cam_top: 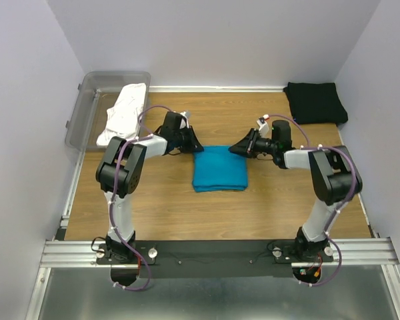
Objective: Fold and stack the t-shirts
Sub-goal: Fold the tshirt
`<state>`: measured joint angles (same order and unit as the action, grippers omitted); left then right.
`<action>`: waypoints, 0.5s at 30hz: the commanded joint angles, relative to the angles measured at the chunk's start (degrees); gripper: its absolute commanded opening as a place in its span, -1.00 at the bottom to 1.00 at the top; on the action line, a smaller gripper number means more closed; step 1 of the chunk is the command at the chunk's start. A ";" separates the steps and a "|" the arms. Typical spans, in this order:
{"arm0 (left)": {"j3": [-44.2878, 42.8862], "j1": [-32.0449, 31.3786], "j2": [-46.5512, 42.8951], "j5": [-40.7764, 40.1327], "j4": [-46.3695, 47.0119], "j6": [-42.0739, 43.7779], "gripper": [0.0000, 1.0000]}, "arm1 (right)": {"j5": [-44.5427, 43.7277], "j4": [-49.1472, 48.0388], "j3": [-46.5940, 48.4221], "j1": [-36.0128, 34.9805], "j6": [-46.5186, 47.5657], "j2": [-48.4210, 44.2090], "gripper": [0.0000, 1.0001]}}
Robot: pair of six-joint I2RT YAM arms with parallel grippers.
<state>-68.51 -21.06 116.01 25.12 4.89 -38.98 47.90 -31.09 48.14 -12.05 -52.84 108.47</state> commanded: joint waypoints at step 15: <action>8.74 -8.11 -19.15 -9.57 -6.55 2.24 -0.43 | -1.23 0.24 -10.26 -3.33 5.82 3.95 -0.43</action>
<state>-63.46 -26.74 98.54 19.20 0.58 -37.52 47.99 -29.41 39.83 -15.40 -49.65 109.60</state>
